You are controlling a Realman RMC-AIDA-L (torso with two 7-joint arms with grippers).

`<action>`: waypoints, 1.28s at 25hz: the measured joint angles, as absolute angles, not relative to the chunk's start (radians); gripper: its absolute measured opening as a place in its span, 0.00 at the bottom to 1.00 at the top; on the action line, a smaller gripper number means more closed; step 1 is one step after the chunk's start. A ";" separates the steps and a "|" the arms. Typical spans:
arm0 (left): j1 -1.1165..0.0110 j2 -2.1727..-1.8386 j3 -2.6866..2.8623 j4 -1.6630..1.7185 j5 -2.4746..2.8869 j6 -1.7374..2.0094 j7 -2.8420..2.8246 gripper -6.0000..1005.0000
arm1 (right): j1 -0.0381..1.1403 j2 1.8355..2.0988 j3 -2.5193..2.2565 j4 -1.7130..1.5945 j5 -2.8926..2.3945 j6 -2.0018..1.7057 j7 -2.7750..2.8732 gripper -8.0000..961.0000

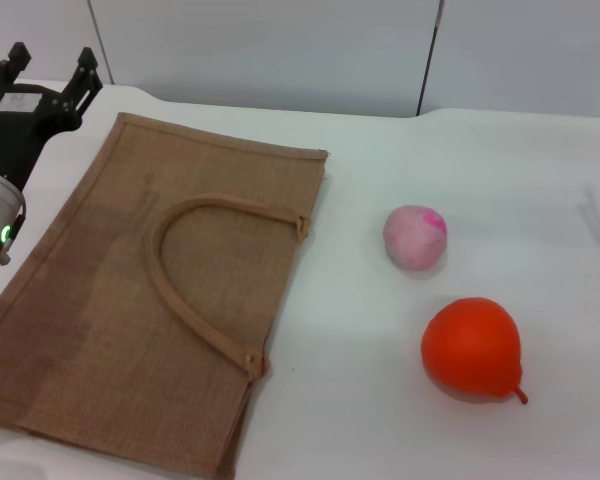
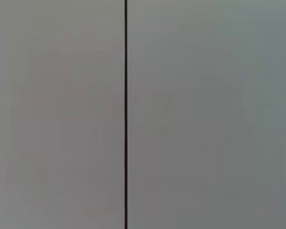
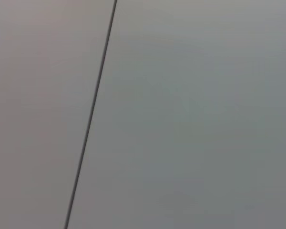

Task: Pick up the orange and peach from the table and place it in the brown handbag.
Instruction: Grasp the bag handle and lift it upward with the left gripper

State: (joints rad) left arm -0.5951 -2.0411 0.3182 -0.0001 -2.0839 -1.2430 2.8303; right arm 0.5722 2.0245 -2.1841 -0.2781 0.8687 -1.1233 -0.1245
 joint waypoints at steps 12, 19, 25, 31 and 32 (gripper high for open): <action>-0.608 -2.039 0.319 0.006 -2.080 -1.239 2.839 0.84 | 0.633 2.023 -2.193 -0.269 0.866 -0.977 -0.116 0.81; -0.604 -2.043 0.313 -0.020 -2.108 -1.246 2.839 0.84 | 0.565 2.031 -2.225 -0.271 0.857 -1.188 -0.121 0.81; -0.604 -2.042 0.314 -0.025 -2.110 -1.241 2.835 0.82 | 0.564 2.031 -2.231 -0.265 0.856 -1.137 -0.119 0.80; -0.610 -2.037 0.326 -0.040 -2.075 -1.254 2.794 0.80 | 0.561 2.030 -2.231 -0.265 0.856 -1.122 -0.120 0.80; -0.611 -2.036 0.326 -0.040 -2.056 -1.254 2.786 0.79 | 0.561 2.029 -2.230 -0.265 0.856 -1.113 -0.120 0.80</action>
